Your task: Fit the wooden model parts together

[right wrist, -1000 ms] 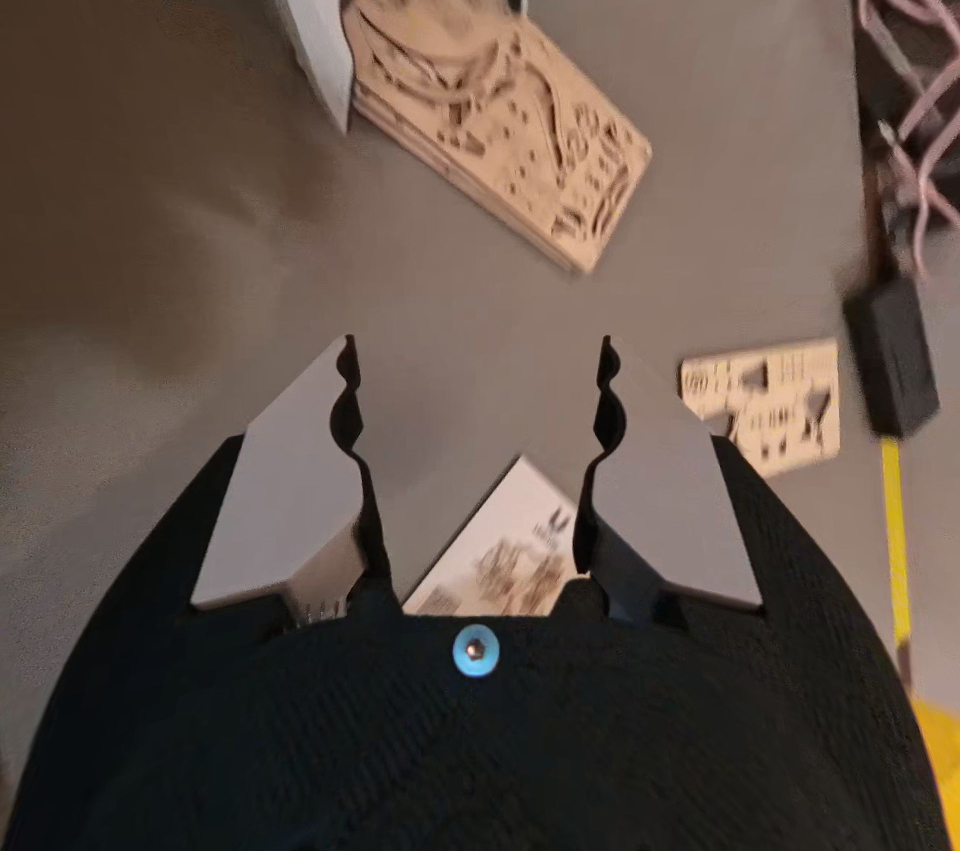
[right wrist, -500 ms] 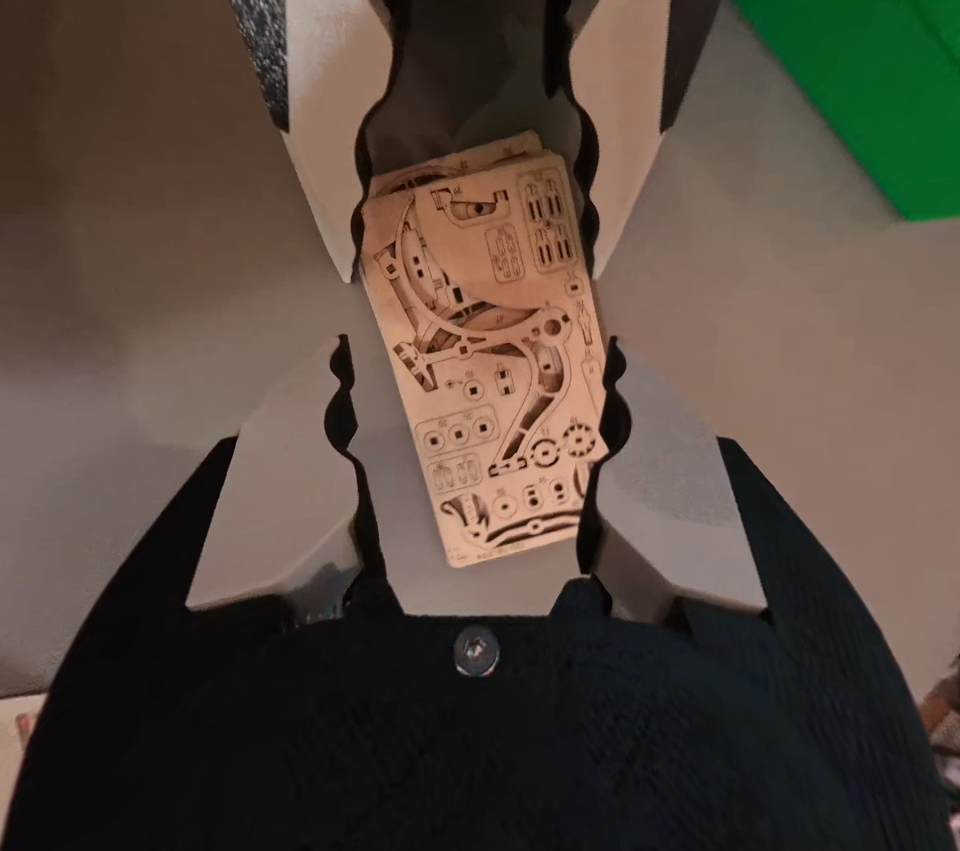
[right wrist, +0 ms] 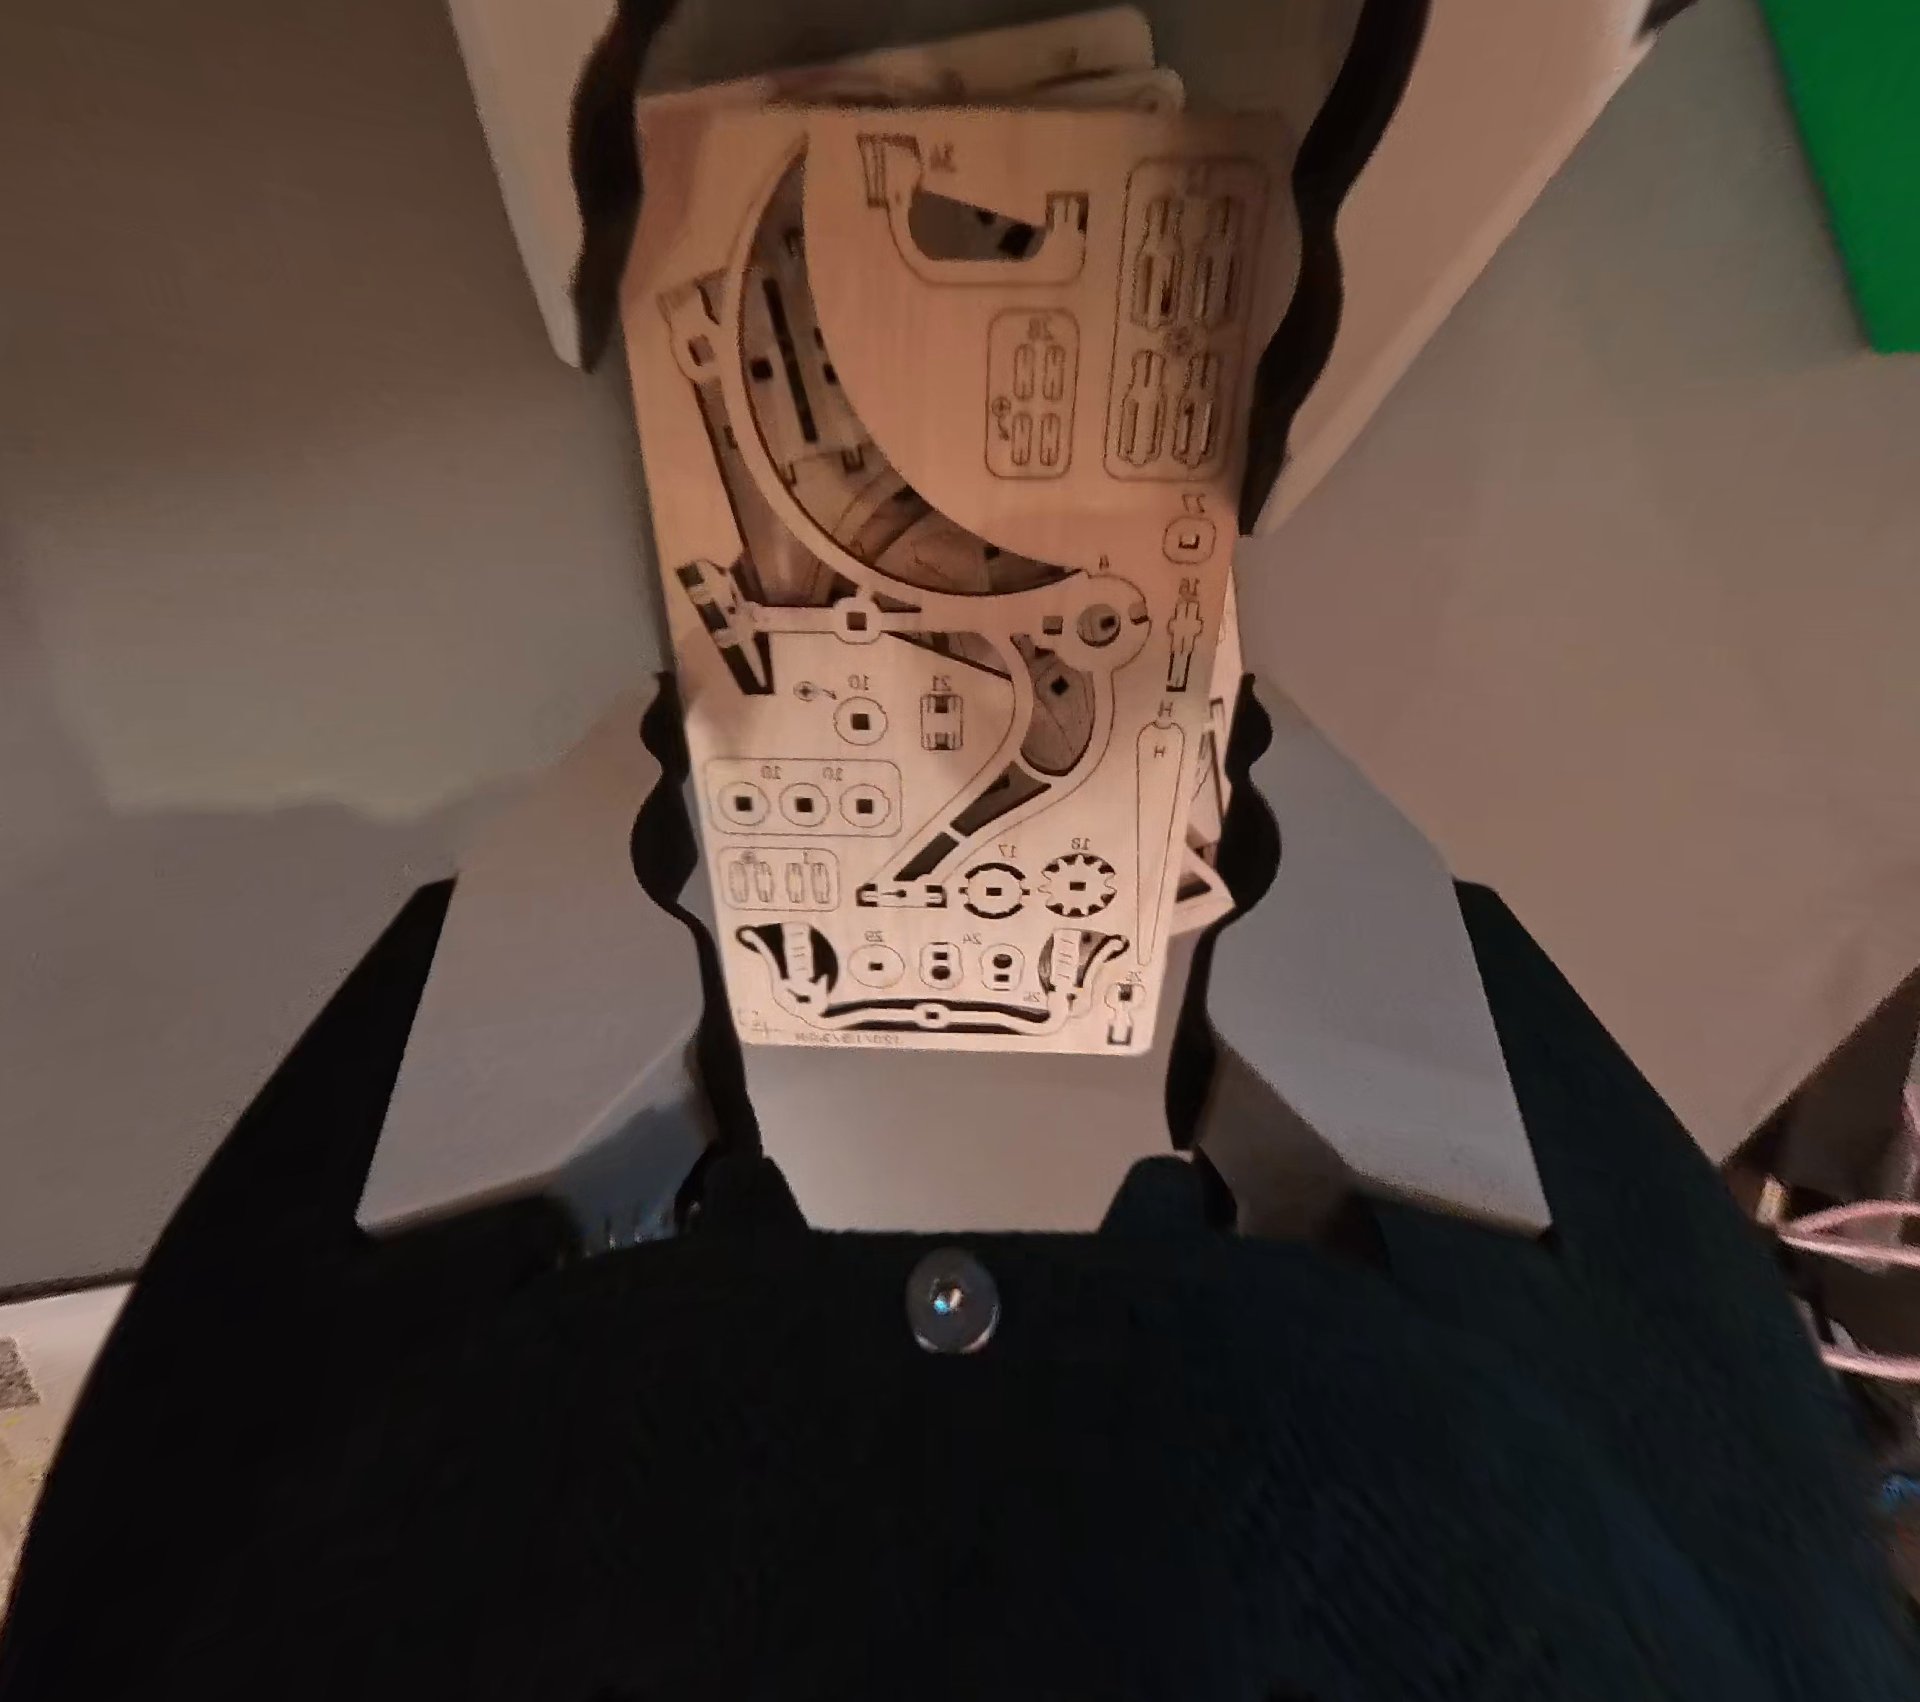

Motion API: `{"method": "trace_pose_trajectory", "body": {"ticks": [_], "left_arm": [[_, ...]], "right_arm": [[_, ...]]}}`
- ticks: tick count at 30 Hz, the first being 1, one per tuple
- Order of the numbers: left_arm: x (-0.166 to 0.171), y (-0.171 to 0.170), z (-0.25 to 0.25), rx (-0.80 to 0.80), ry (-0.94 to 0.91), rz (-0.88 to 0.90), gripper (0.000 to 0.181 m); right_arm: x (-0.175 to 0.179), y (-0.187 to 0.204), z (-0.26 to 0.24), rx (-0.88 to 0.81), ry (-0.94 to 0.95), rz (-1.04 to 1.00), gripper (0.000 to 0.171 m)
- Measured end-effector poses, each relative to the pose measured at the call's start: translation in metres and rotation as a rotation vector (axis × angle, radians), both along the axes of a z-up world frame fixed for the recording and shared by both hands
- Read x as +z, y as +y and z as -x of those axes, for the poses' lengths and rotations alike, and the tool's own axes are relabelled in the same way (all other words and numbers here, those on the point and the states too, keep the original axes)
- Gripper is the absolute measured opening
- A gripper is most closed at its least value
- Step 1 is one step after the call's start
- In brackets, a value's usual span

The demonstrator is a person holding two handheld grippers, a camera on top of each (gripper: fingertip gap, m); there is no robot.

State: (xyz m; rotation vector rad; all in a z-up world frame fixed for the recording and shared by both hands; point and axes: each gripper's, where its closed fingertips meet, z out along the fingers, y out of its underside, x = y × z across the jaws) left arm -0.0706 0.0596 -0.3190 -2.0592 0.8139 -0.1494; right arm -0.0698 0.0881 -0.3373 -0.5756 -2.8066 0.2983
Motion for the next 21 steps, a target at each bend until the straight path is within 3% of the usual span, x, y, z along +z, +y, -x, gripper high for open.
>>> {"method": "trace_pose_trajectory", "body": {"ticks": [1,8,12,16,21], "left_arm": [[0.003,0.000,-0.002,-0.007,-0.027,-0.006,0.099],[0.007,0.004,-0.003,0.004,-0.079,-0.031,0.098],[0.031,0.018,0.011,0.120,-0.174,-0.145,0.124],[0.046,0.023,0.028,0.189,-0.215,-0.226,0.125],[0.037,0.026,0.029,0.193,-0.152,-0.227,0.123]], "right_arm": [[-0.002,0.001,-0.001,-0.005,-0.003,-0.010,0.105],[-0.001,0.003,-0.007,-0.029,-0.016,0.000,0.099],[0.016,0.024,-0.003,-0.162,-0.002,0.049,0.099],[0.042,0.083,0.013,-0.522,0.044,0.108,0.099],[0.042,0.160,0.028,-1.053,-0.008,0.251,0.099]]}}
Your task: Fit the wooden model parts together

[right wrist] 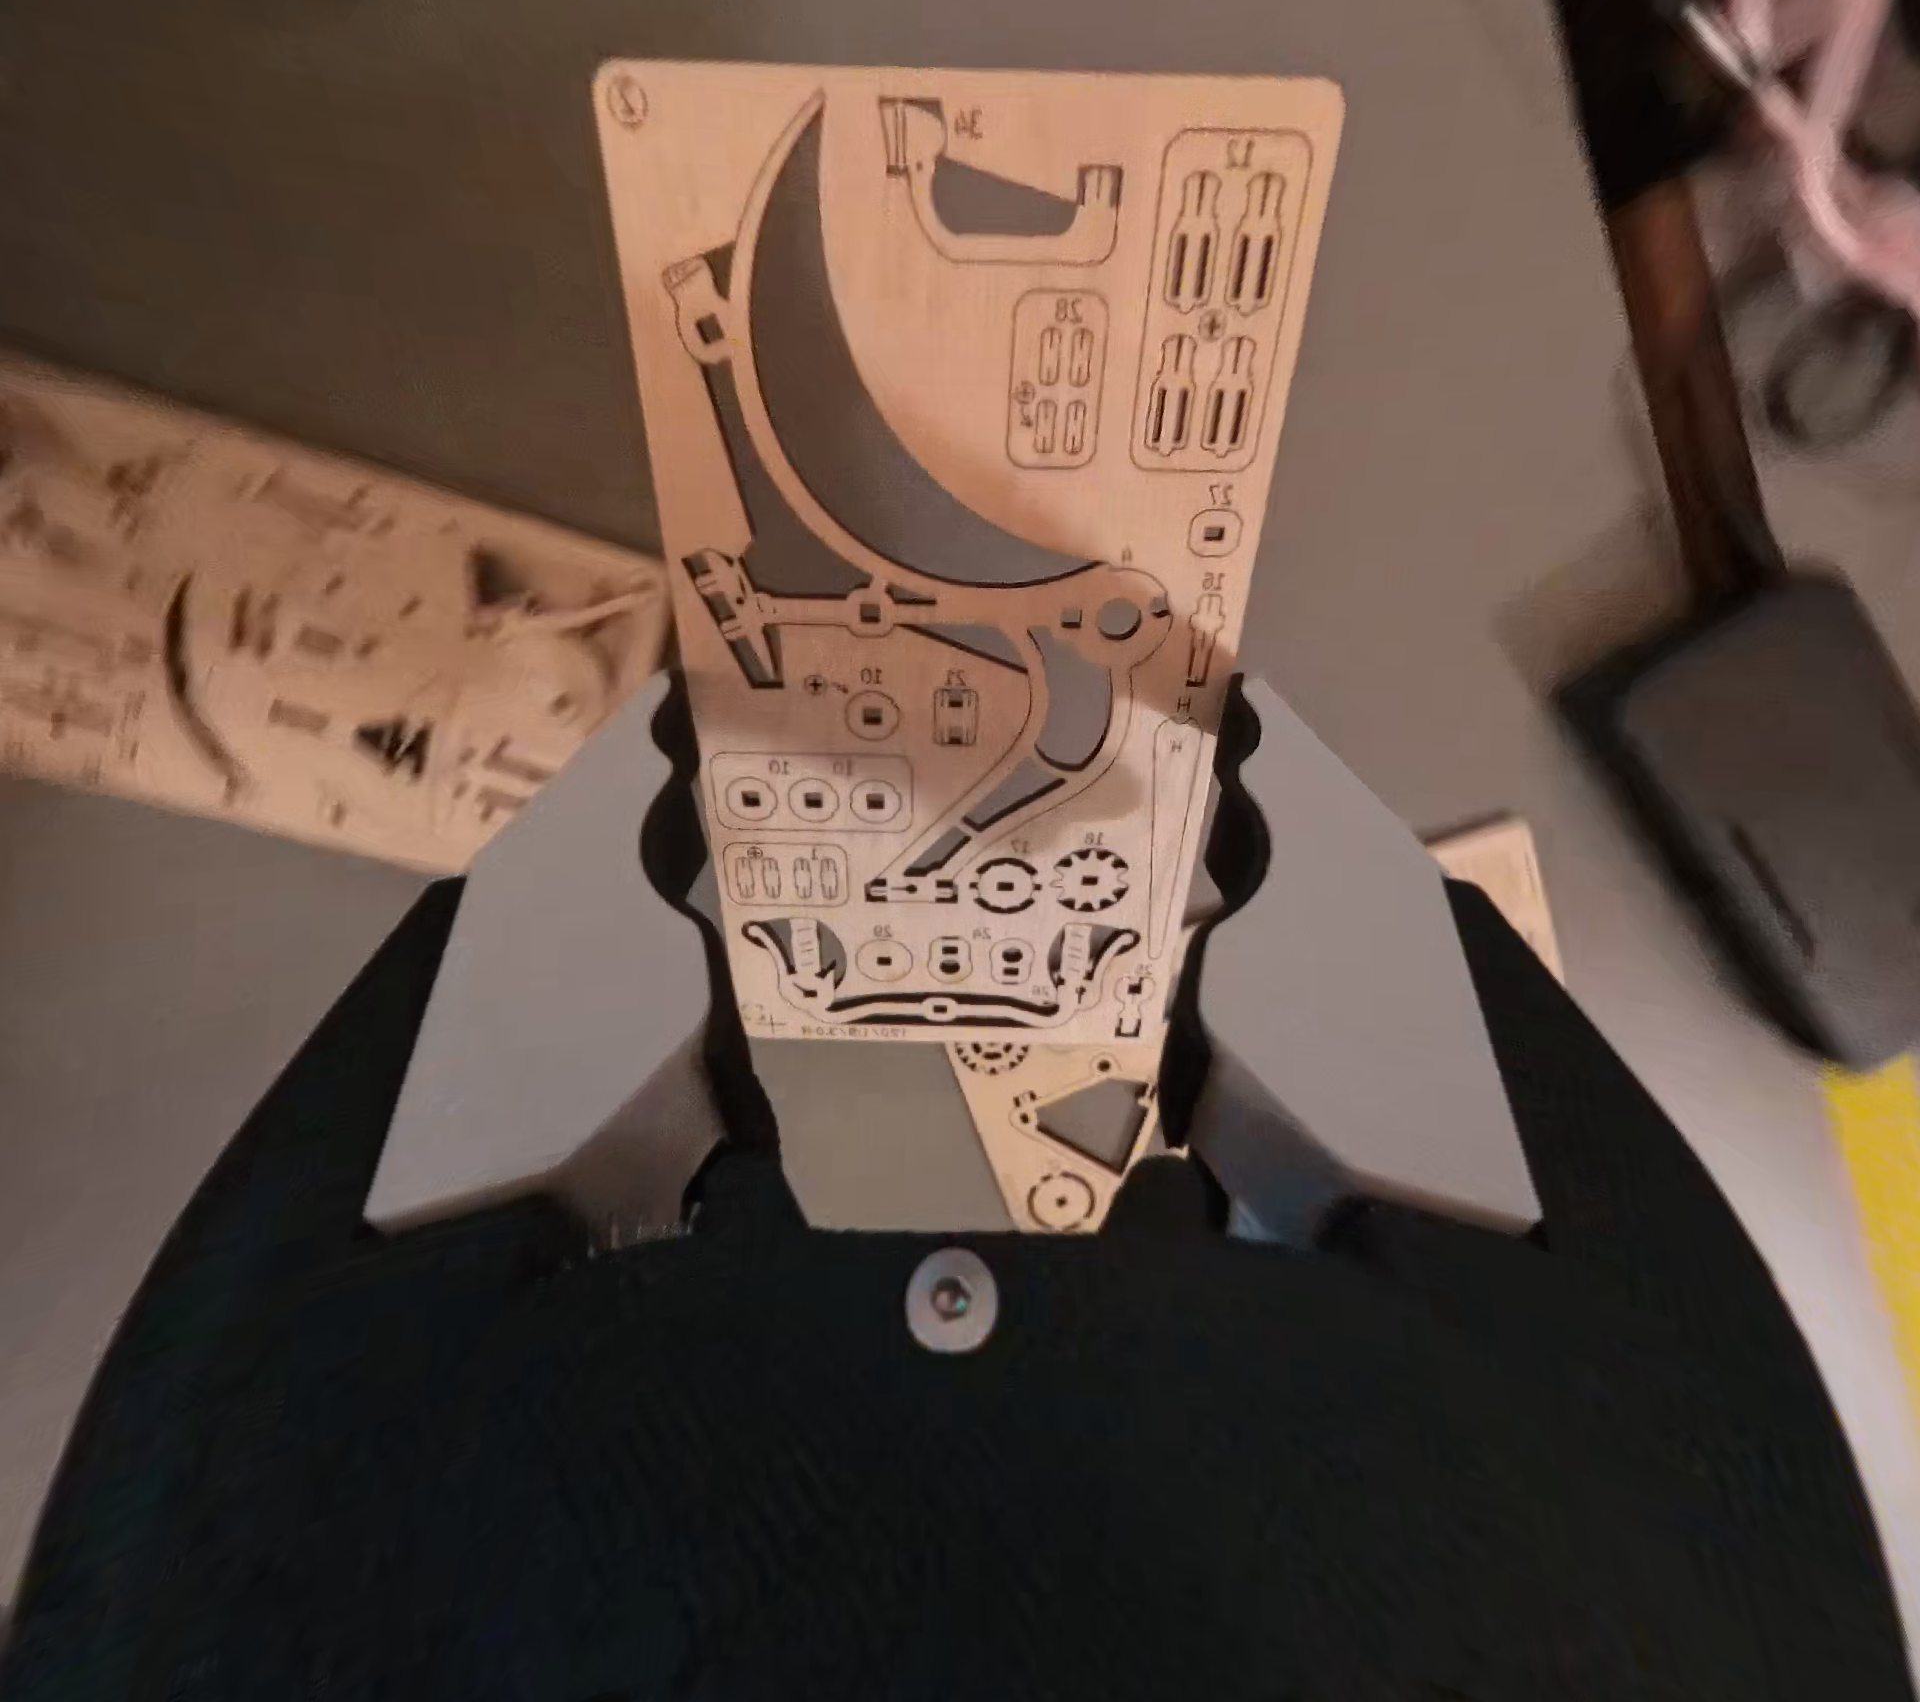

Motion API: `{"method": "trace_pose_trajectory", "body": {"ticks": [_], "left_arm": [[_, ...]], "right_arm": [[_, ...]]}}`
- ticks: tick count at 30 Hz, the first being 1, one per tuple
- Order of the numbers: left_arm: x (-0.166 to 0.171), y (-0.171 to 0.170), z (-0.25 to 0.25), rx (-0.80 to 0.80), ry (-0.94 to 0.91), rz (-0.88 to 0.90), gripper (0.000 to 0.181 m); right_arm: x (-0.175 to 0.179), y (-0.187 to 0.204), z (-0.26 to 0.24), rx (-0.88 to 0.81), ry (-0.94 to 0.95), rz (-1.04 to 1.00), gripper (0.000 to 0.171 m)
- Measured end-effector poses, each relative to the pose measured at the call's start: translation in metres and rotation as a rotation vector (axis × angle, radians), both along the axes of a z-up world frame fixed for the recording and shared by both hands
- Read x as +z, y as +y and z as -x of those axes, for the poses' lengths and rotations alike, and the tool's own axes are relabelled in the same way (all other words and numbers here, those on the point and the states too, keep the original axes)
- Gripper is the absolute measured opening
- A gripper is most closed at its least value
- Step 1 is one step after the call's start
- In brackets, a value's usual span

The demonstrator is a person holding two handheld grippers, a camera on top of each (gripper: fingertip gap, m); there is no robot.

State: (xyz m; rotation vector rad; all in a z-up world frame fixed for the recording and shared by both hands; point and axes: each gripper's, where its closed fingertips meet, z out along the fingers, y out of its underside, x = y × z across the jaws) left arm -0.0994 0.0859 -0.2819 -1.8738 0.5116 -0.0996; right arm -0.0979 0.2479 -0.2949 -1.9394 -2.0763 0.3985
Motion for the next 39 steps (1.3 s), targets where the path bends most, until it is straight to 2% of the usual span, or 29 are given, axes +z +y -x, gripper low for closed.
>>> {"method": "trace_pose_trajectory", "body": {"ticks": [2,5,7,10,12,14,15,18,20,21,23,26,28,30,34,37,39], "left_arm": [[-0.007,0.000,-0.002,-0.005,0.038,0.017,0.122],[-0.011,0.000,-0.007,-0.023,0.055,0.028,0.122],[-0.013,0.000,-0.008,-0.027,0.057,0.033,0.121],[-0.013,0.000,-0.006,-0.010,0.031,0.042,0.121],[-0.008,0.000,-0.007,-0.008,-0.029,0.039,0.123],[-0.005,-0.001,-0.006,-0.007,-0.072,0.045,0.125],[-0.004,-0.001,-0.005,-0.005,-0.081,0.050,0.125],[0.001,-0.003,-0.009,-0.026,-0.143,0.051,0.125],[0.004,-0.004,-0.010,-0.036,-0.167,0.051,0.124],[0.004,-0.004,-0.009,-0.033,-0.157,0.050,0.124],[0.004,-0.005,-0.009,-0.033,-0.133,0.047,0.122],[0.006,-0.007,-0.012,-0.048,-0.122,0.044,0.120],[0.006,-0.007,-0.013,-0.053,-0.117,0.045,0.120],[0.005,-0.008,-0.014,-0.057,-0.118,0.048,0.119],[0.009,-0.008,-0.016,-0.061,-0.169,0.050,0.120],[0.011,-0.008,-0.015,-0.061,-0.201,0.051,0.119],[0.012,-0.009,-0.016,-0.064,-0.214,0.052,0.118]], "right_arm": [[-0.007,0.026,0.002,-0.227,-0.025,0.058,0.099],[-0.021,0.039,0.003,-0.480,-0.057,0.200,0.099],[-0.032,0.041,-0.001,-0.566,-0.103,0.224,0.099],[-0.043,0.046,-0.006,-0.586,-0.152,0.151,0.099],[-0.043,0.043,-0.001,-0.551,-0.129,0.133,0.100],[-0.035,0.039,0.004,-0.514,-0.095,0.132,0.110],[-0.028,0.039,0.007,-0.487,-0.066,0.124,0.109],[-0.009,0.042,0.000,-0.361,-0.046,0.043,0.089],[-0.010,0.033,-0.011,-0.226,-0.082,0.012,0.070],[-0.013,0.029,-0.018,-0.154,-0.106,-0.008,0.069],[-0.022,0.014,-0.025,0.012,-0.116,-0.020,0.069],[-0.030,-0.004,-0.024,0.183,-0.060,-0.023,0.078],[-0.035,-0.007,-0.026,0.256,-0.046,-0.060,0.077],[-0.042,-0.005,-0.031,0.253,-0.070,-0.056,0.074],[-0.046,-0.008,-0.034,0.177,-0.040,0.034,0.058],[-0.043,-0.018,-0.030,0.053,-0.006,0.124,0.065],[-0.039,-0.040,-0.031,0.108,0.003,0.214,0.067]]}}
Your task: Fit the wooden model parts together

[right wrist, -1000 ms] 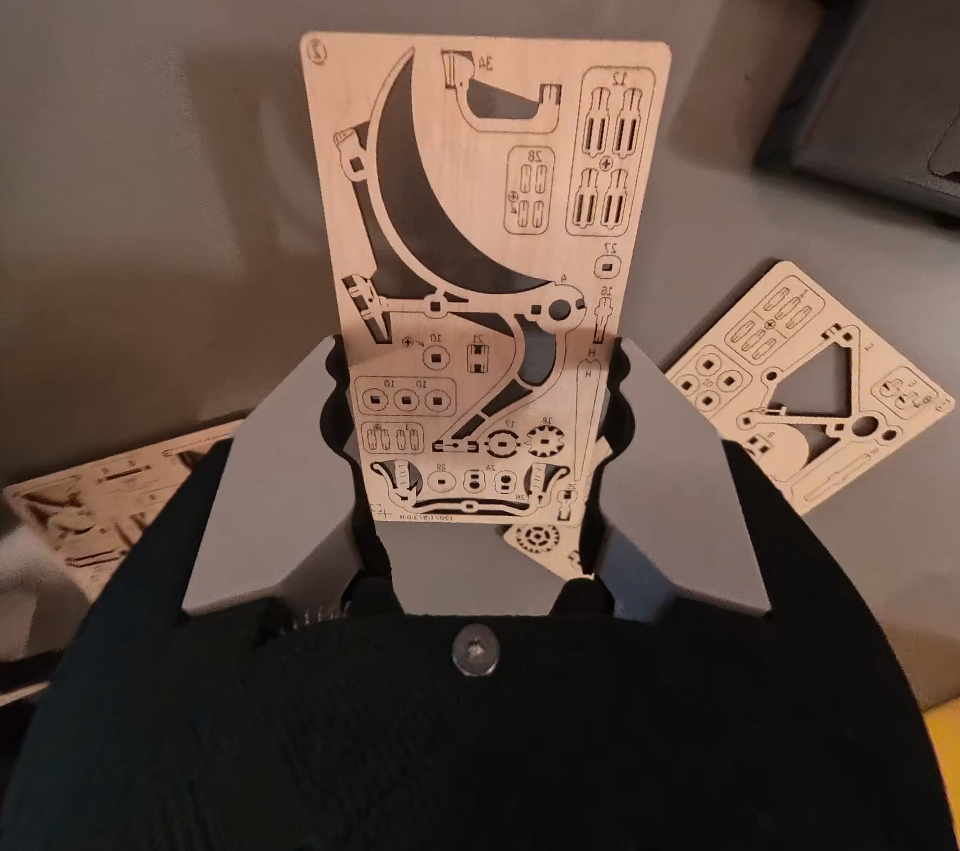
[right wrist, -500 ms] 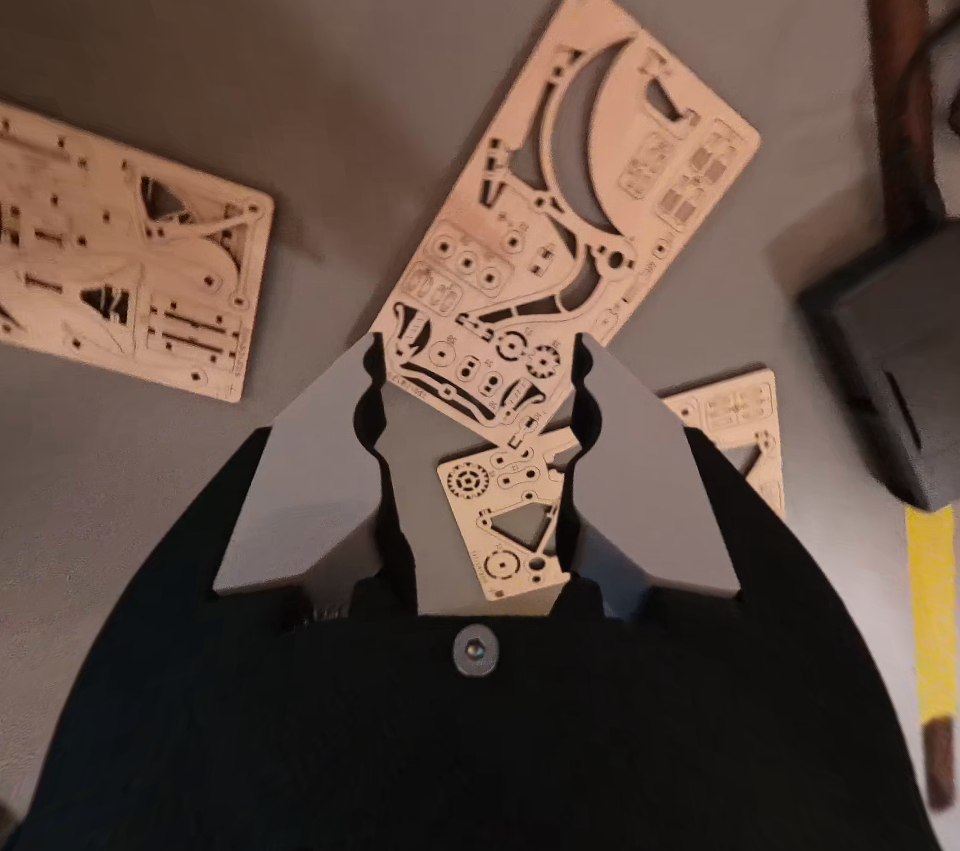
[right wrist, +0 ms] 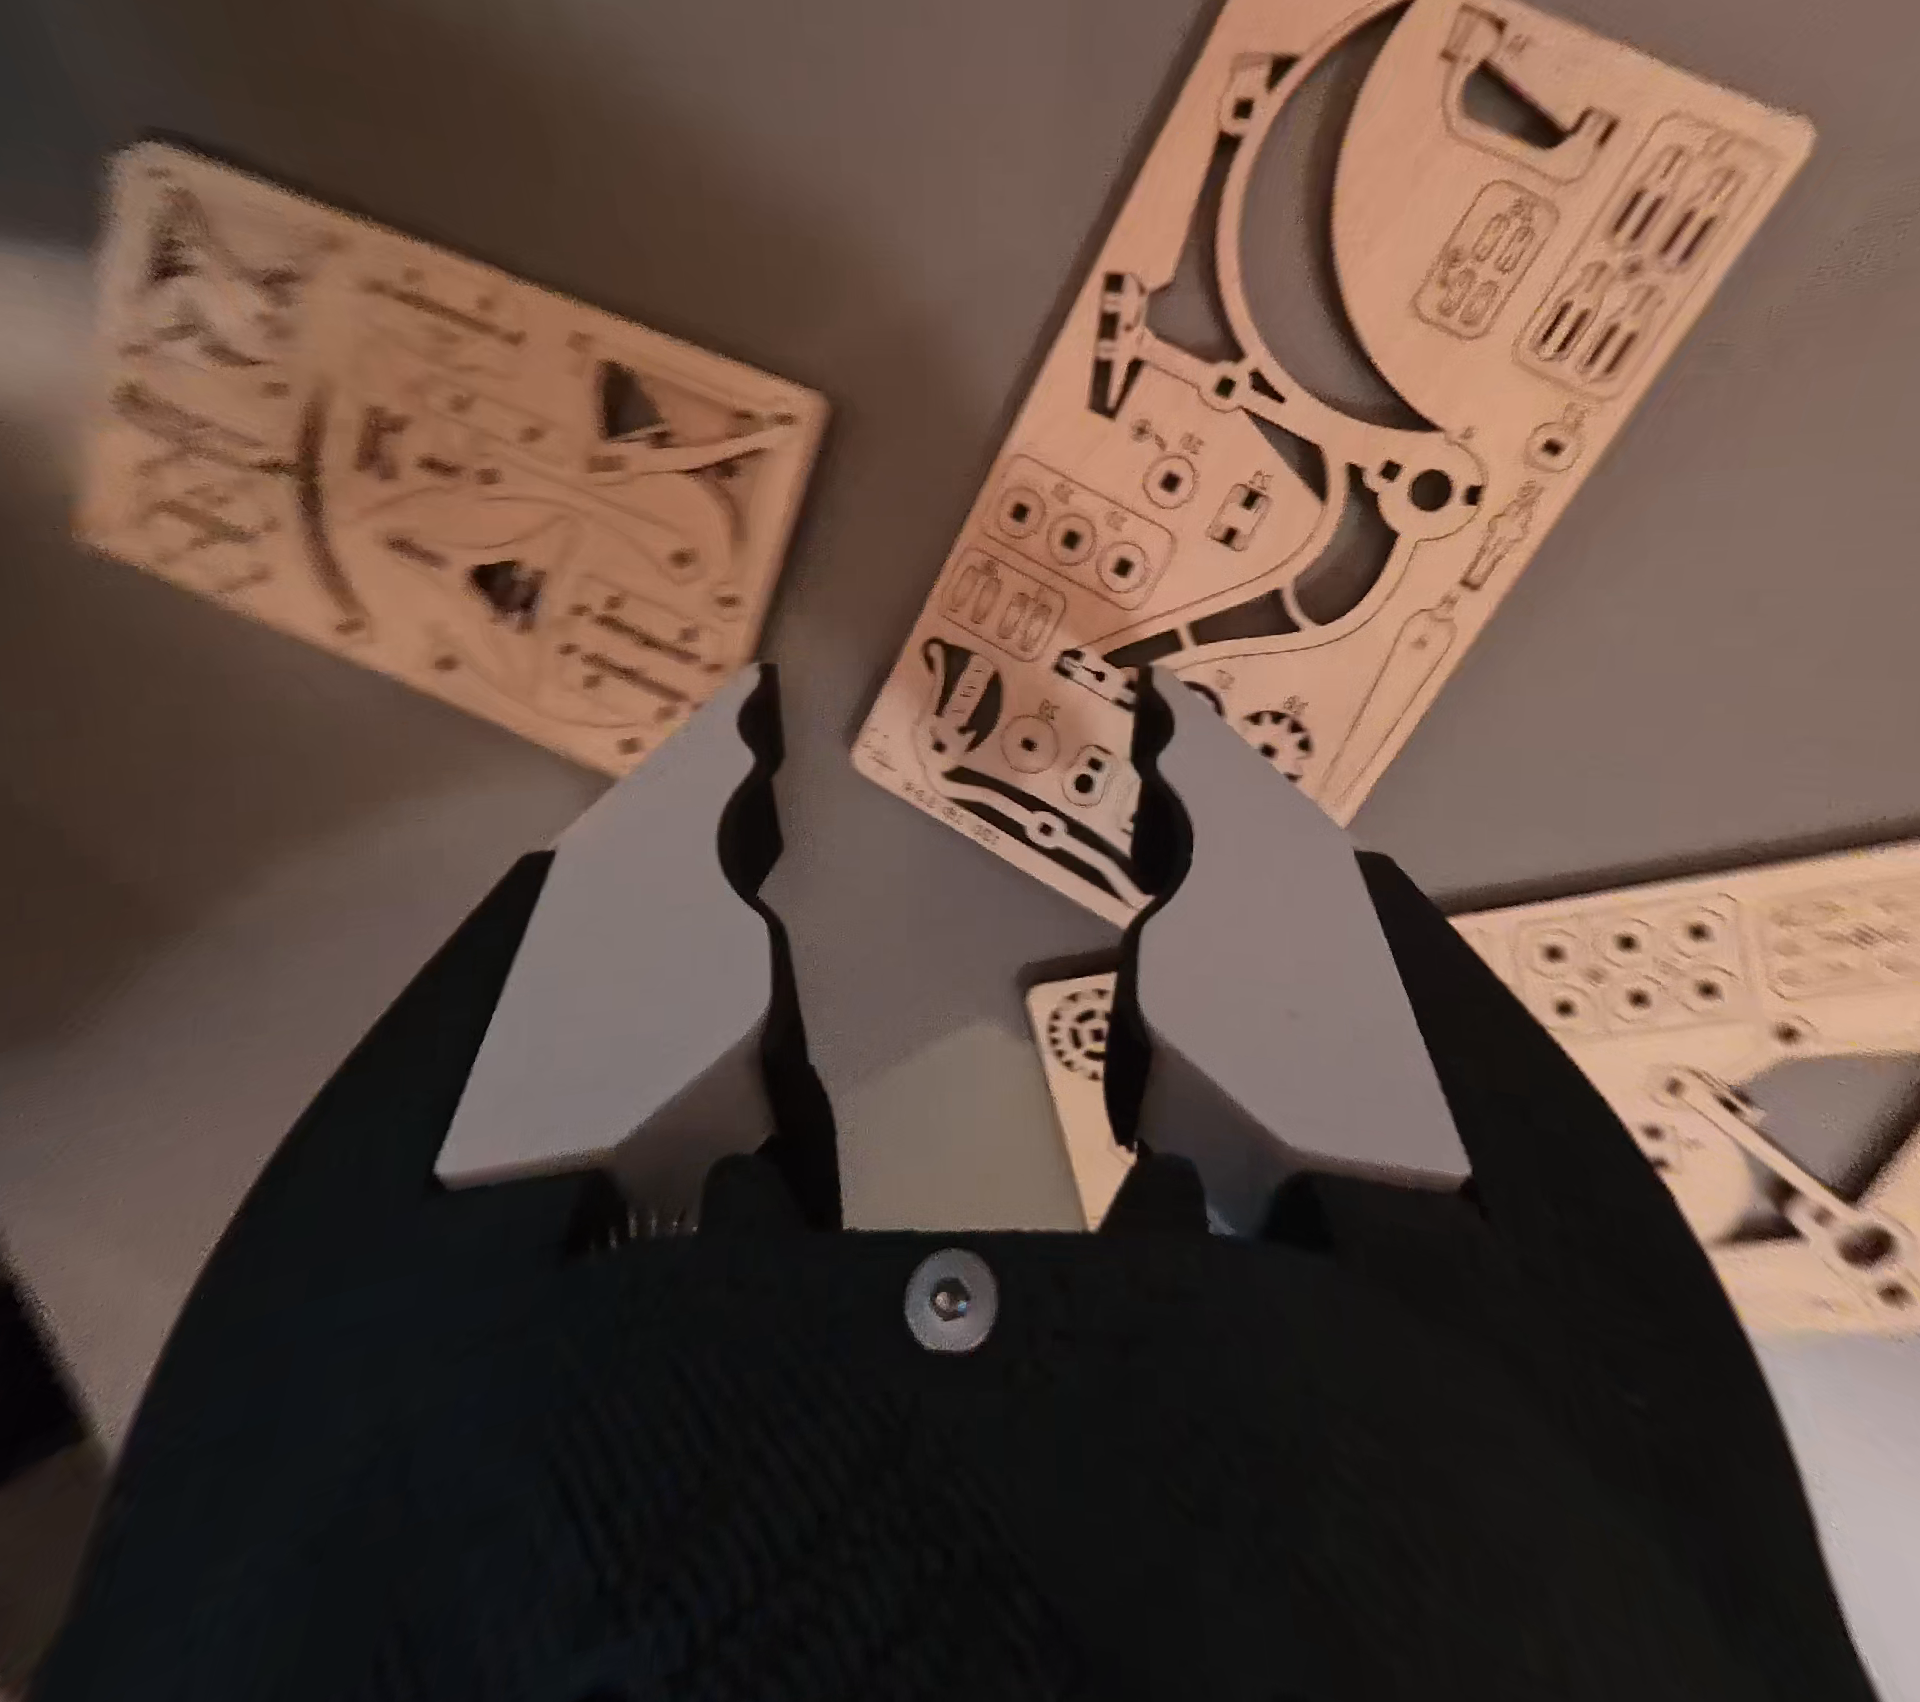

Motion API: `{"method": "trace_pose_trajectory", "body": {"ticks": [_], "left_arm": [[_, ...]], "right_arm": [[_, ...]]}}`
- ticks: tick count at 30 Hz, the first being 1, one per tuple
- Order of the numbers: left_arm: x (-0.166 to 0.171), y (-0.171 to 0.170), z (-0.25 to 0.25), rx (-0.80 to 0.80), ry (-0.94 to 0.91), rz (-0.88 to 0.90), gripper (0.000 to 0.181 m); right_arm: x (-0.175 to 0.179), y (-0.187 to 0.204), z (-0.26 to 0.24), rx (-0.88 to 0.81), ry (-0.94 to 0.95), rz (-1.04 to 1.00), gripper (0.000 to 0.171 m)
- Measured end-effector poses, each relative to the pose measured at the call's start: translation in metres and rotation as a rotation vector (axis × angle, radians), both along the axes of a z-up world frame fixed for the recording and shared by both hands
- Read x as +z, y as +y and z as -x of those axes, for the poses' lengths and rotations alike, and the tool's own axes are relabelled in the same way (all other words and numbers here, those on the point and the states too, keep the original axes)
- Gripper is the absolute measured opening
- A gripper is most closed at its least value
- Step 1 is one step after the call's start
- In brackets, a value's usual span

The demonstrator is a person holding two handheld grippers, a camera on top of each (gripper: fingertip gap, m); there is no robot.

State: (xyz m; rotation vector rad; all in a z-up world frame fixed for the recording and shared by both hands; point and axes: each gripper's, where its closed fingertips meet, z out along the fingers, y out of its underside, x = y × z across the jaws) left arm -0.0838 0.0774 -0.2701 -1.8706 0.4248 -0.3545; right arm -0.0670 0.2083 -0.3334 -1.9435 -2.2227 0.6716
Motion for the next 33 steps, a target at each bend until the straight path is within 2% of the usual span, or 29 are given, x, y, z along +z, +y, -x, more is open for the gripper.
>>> {"method": "trace_pose_trajectory", "body": {"ticks": [2,7,11,15,19,22,23,26,28,30,33], "left_arm": [[-0.001,0.000,-0.001,-0.005,-0.002,0.005,0.118],[-0.005,-0.001,-0.005,-0.023,0.013,0.017,0.118],[-0.008,-0.001,-0.005,-0.026,0.007,0.028,0.117],[-0.009,-0.001,-0.005,-0.028,0.007,0.032,0.117],[-0.009,-0.001,-0.006,-0.031,0.005,0.033,0.116],[-0.009,-0.001,-0.007,-0.034,0.005,0.033,0.116],[-0.009,-0.001,-0.007,-0.034,0.006,0.034,0.116],[-0.010,-0.001,-0.007,-0.035,0.005,0.038,0.116],[-0.009,-0.001,-0.007,-0.036,0.005,0.036,0.116],[-0.009,-0.001,-0.007,-0.038,0.006,0.036,0.115],[-0.009,-0.002,-0.008,-0.044,0.012,0.037,0.115]], "right_arm": [[0.005,-0.004,0.001,0.065,0.030,-0.022,0.075],[0.009,0.012,0.013,0.275,0.120,-0.267,0.085],[-0.011,0.015,0.012,0.296,-0.010,-0.273,0.085],[-0.013,0.024,0.025,0.129,-0.032,-0.208,0.074],[-0.013,0.034,0.037,-0.067,-0.044,-0.201,0.073],[-0.013,0.042,0.041,-0.300,-0.087,-0.197,0.069],[-0.012,0.039,0.041,-0.319,-0.099,-0.182,0.070],[0.010,0.046,0.052,-0.174,0.010,-0.272,0.073],[0.020,0.027,0.050,0.096,0.071,-0.261,0.082],[0.018,0.015,0.034,0.308,0.048,-0.262,0.083],[0.007,0.032,0.015,0.370,-0.080,-0.331,0.076]]}}
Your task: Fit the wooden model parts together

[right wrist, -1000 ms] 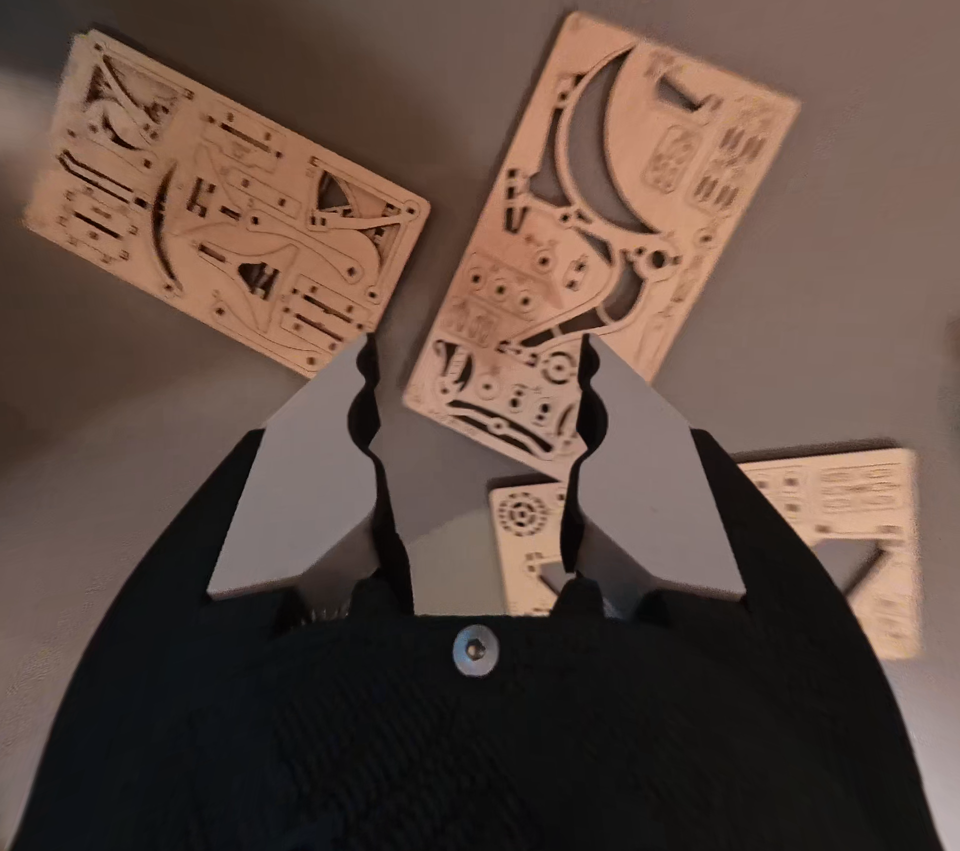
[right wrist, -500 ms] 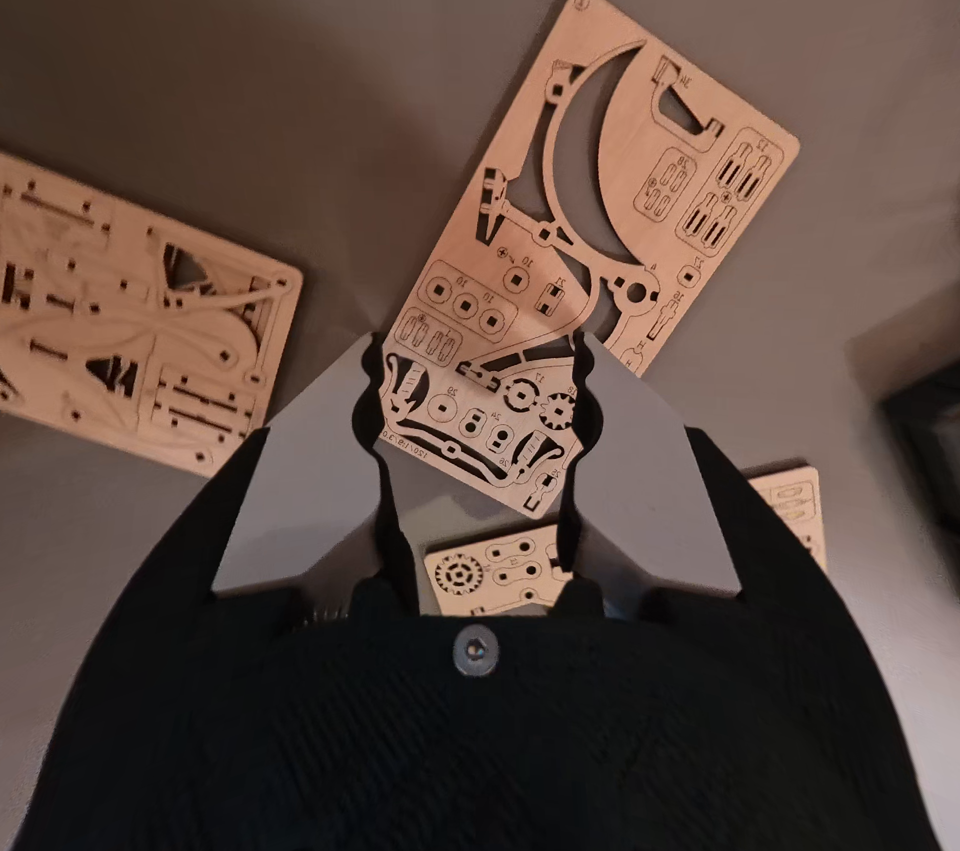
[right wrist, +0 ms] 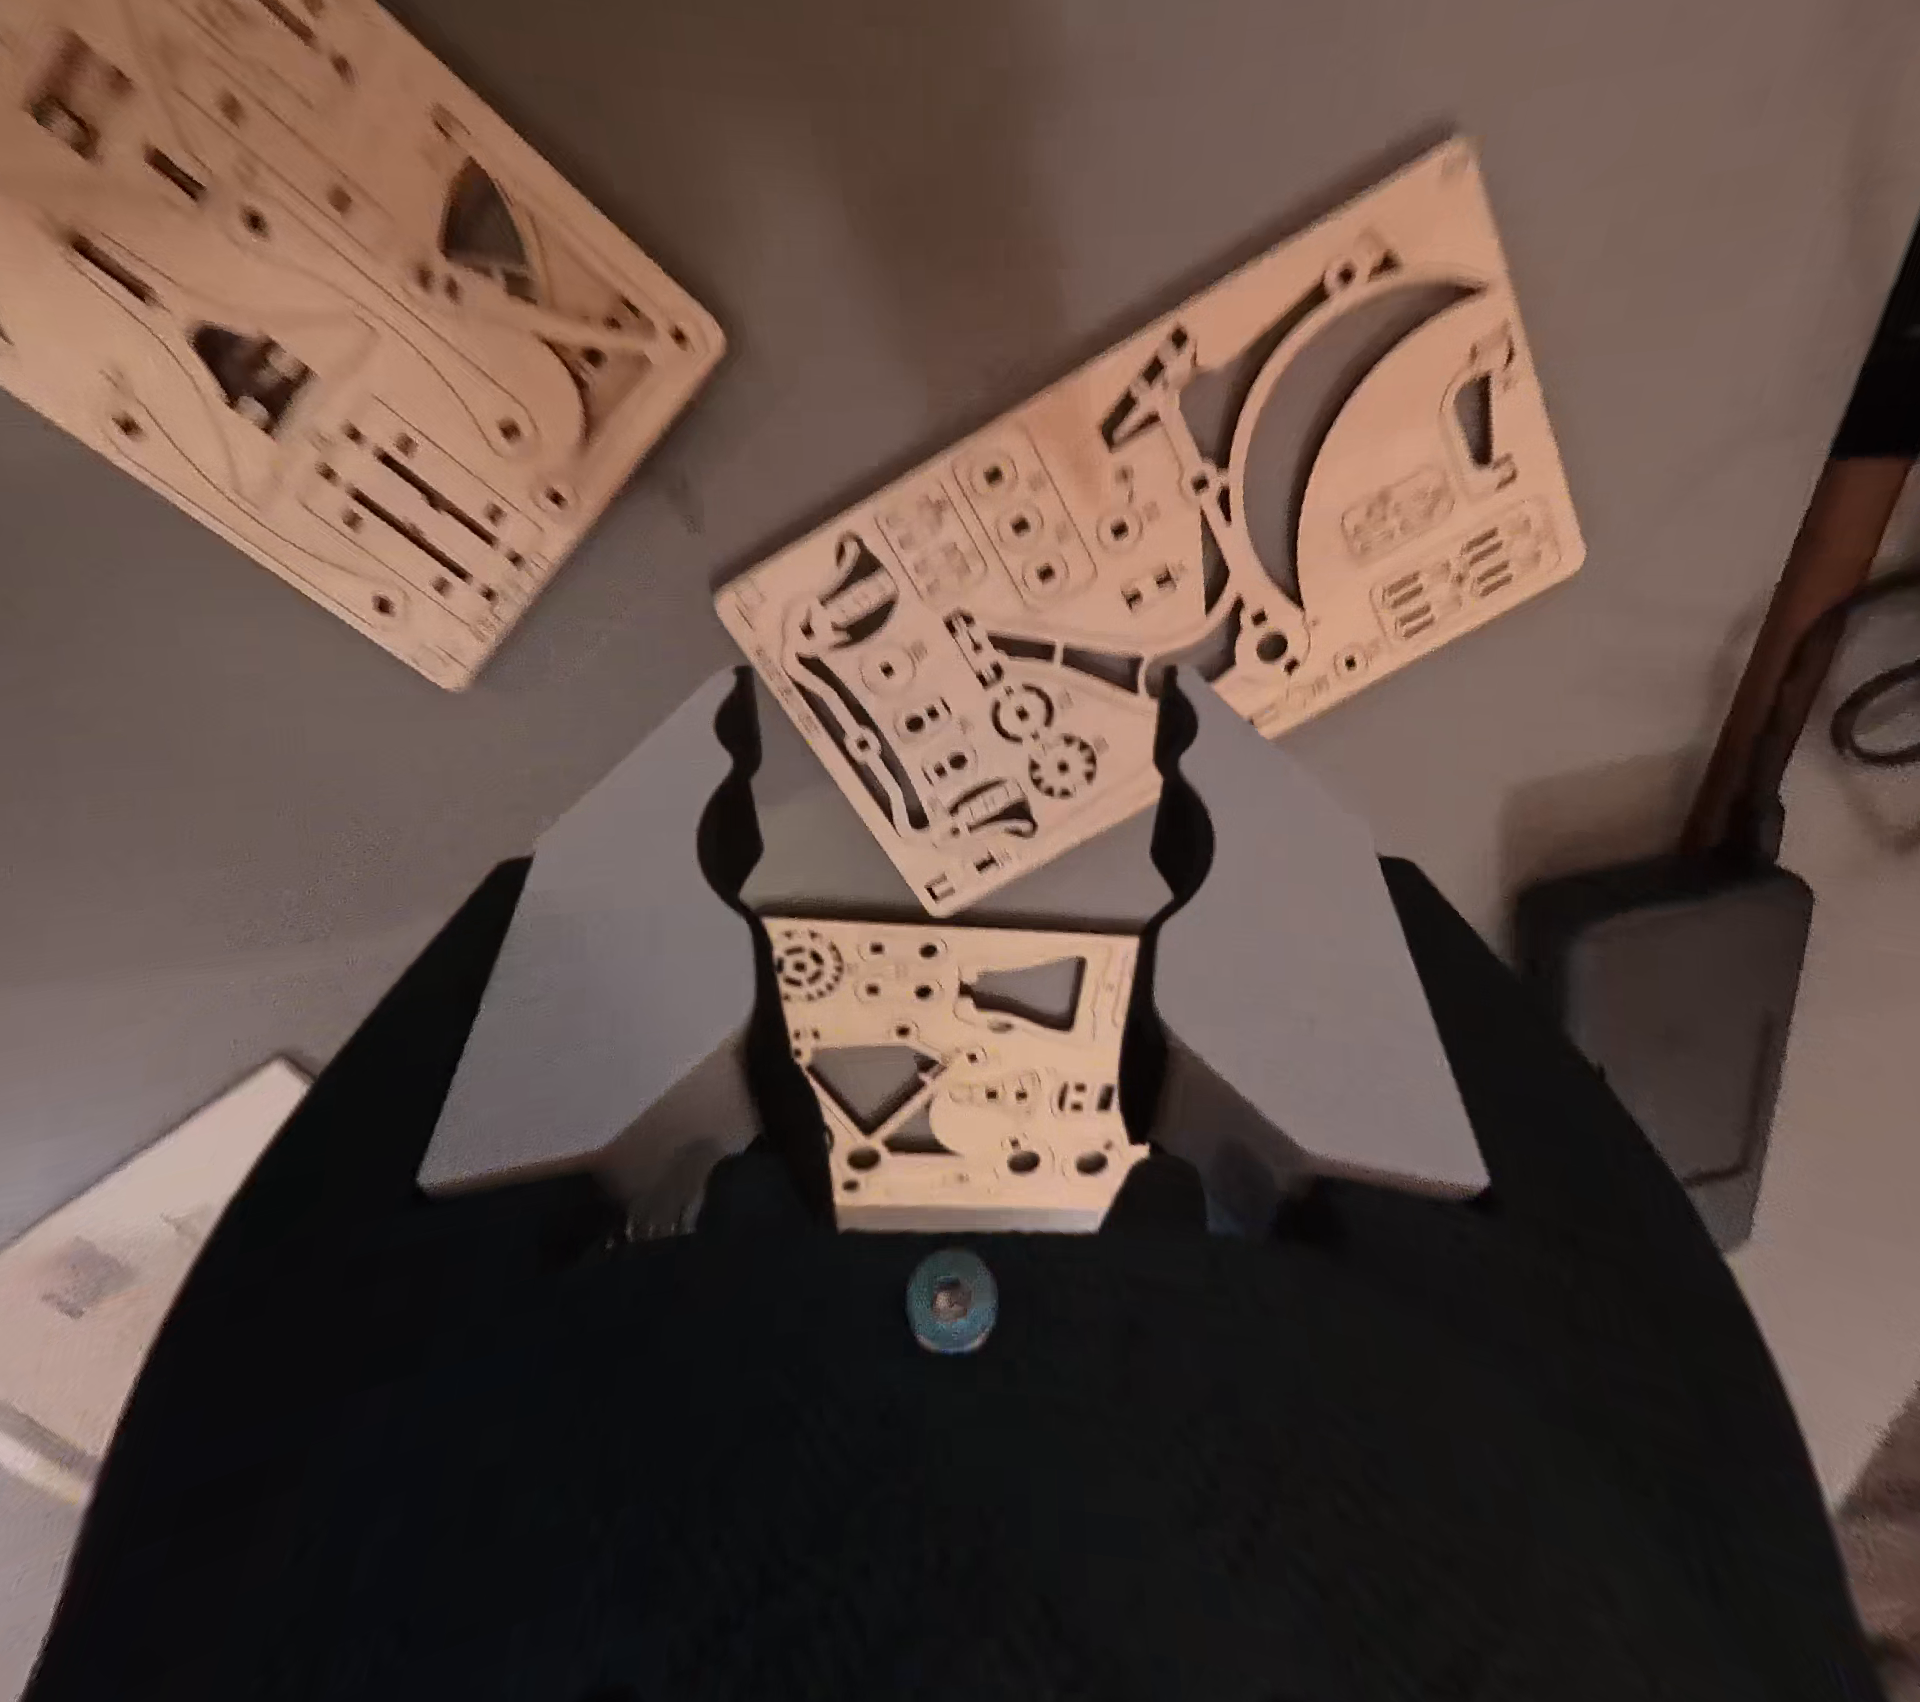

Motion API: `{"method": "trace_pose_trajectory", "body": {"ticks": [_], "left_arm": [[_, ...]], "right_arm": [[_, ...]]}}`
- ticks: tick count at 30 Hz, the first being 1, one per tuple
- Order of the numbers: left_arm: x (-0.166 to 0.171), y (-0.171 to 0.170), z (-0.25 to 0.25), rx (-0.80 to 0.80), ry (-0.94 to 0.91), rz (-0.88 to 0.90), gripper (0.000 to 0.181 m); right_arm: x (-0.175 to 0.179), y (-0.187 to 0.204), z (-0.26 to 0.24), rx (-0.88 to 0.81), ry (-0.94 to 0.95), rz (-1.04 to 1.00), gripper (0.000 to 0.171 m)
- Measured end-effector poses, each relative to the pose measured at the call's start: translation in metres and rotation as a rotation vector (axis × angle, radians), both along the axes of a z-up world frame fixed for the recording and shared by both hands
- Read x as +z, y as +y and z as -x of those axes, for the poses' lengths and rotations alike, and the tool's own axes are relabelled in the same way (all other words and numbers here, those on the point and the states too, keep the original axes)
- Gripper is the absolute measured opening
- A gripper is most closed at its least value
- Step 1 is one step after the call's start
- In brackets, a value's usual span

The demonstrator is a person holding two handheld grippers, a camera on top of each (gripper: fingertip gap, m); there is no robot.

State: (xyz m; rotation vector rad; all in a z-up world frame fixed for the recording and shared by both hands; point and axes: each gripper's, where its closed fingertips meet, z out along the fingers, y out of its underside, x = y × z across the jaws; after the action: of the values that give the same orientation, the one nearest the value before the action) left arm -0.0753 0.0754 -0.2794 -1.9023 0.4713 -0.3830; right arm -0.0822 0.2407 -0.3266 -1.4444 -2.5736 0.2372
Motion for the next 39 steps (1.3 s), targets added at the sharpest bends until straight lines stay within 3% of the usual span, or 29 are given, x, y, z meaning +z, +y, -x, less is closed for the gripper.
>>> {"method": "trace_pose_trajectory", "body": {"ticks": [7,17,20,22,26,29,33,39], "left_arm": [[0.003,0.000,0.001,0.000,0.006,-0.014,0.116],[0.008,-0.001,0.003,0.004,-0.006,-0.026,0.116],[0.007,-0.001,0.002,0.000,-0.001,-0.024,0.116],[0.007,-0.001,0.001,-0.003,-0.002,-0.023,0.116],[0.007,-0.002,0.000,-0.007,0.000,-0.025,0.115],[0.006,-0.002,-0.001,-0.010,0.004,-0.022,0.115],[0.005,-0.002,-0.001,-0.012,0.007,-0.017,0.116],[0.003,-0.002,-0.003,-0.017,0.008,-0.013,0.116]], "right_arm": [[-0.018,0.017,-0.005,-0.135,-0.072,0.048,0.060],[-0.017,0.023,-0.005,-0.755,-0.028,0.086,0.043],[-0.017,0.014,-0.013,-0.840,-0.057,0.094,0.042],[-0.016,0.003,-0.020,-0.799,-0.112,0.119,0.058],[-0.001,0.018,0.006,-0.821,0.042,0.179,0.106],[-0.010,0.025,0.012,-0.856,0.006,0.180,0.123],[-0.026,0.034,0.011,-0.876,-0.086,0.079,0.124],[-0.025,0.048,0.014,-1.105,-0.104,0.089,0.098]]}}
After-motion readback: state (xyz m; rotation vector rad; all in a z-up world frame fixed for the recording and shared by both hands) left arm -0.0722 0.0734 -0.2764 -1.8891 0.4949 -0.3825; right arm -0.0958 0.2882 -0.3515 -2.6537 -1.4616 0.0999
